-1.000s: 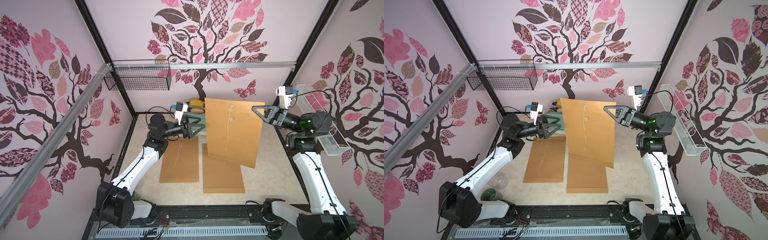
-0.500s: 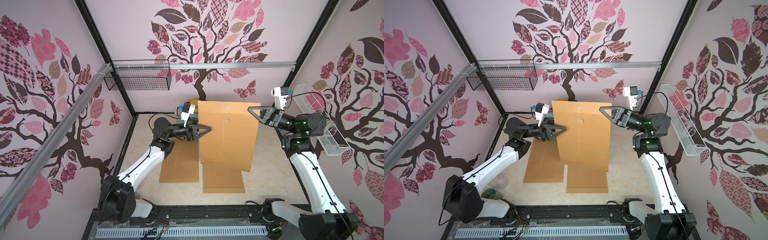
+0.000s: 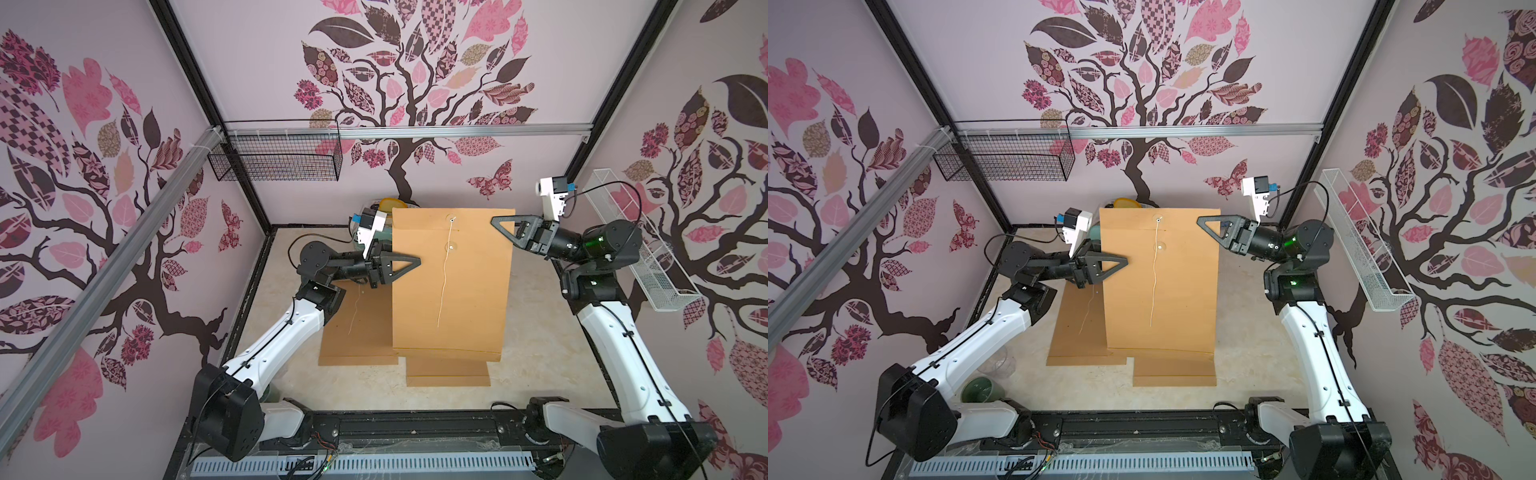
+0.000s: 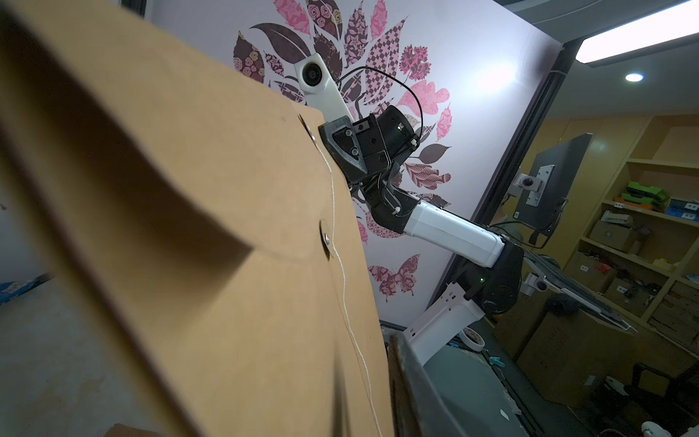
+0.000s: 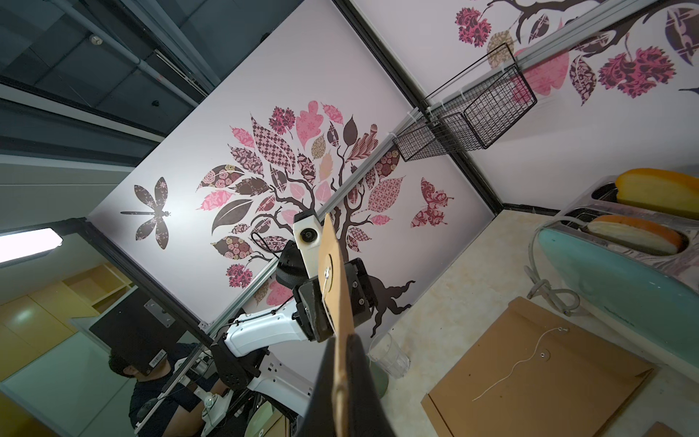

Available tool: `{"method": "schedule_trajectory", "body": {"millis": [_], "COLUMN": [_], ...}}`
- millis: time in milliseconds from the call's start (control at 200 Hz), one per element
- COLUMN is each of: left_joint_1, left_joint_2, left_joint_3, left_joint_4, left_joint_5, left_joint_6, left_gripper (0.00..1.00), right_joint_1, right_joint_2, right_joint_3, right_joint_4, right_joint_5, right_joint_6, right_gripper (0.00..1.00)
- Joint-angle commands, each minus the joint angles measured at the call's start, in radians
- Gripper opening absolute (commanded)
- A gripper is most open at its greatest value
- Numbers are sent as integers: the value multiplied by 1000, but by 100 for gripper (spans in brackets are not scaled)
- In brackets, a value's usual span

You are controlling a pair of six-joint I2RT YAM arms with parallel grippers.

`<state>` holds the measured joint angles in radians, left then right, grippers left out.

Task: Close the mouth of the file bag
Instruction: Close the file bag.

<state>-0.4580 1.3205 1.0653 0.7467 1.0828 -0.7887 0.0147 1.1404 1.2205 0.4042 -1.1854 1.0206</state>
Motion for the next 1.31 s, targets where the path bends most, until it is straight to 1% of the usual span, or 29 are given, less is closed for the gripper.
{"method": "schedule_trajectory", "body": {"millis": [0, 40, 60, 135, 275, 380, 425, 510, 575, 650, 715, 890, 1075, 1095, 1140, 1195, 1250, 1300], "left_joint_1": [5, 4, 4, 5, 4, 3, 4, 4, 4, 4, 3, 2, 5, 5, 8, 14, 15, 15], "left_joint_2": [-17, -11, -7, 8, 9, 4, 5, 9, 6, 5, 5, 6, 22, 22, 21, 19, 5, -14], "left_joint_3": [25, 31, 32, 38, 42, 51, 55, 57, 47, 47, 48, 61, 76, 78, 85, 94, 116, 140], "left_joint_4": [-86, -93, -92, -93, -98, -132, -146, -133, -109, -107, -107, -126, -45, -54, -66, -140, -303, -492], "left_joint_5": [-4, 5, 10, 28, 25, 21, 22, 36, 32, 31, 35, 34, 44, 42, 33, 9, -19, -75], "left_joint_6": [44, 47, 44, 35, 28, 49, 60, 40, 27, 18, 9, -12, -153, -157, -172, -154, -52, 70], "left_gripper": [29, 23, 22, 22, 25, 26, 26, 25, 20, 11, 0, 0, 0, 0, 0, 0, 0, 0], "right_joint_1": [3, 4, 4, 4, 4, 5, 5, 4, 5, 5, 5, 4, 5, 3, 2, 2, 2, 1], "right_joint_2": [-24, -25, -26, -29, -43, -51, -56, -60, -60, -59, -58, -49, -20, -16, -7, 1, -4, -32], "right_joint_3": [5, 4, 4, 2, -17, -28, -33, -36, -37, -38, -38, -58, -46, -43, -28, 11, 59, 88], "right_joint_4": [-27, -26, -28, -25, -31, -53, -51, -53, -53, -74, -98, -95, -278, -291, -344, -459, -586, -702], "right_joint_5": [-1, 0, 1, -3, -15, -20, -19, -11, -13, -10, 0, -5, 17, 21, 42, 76, 112, 204], "right_joint_6": [-36, -35, -35, -47, -77, -102, -105, -109, -113, -133, -152, -166, -355, -371, -412, -472, -539, -599], "right_gripper": [0, 0, 0, 0, 0, 0, 0, 0, 0, 0, 0, 0, 0, 4, 6, 18, 34, 42]}}
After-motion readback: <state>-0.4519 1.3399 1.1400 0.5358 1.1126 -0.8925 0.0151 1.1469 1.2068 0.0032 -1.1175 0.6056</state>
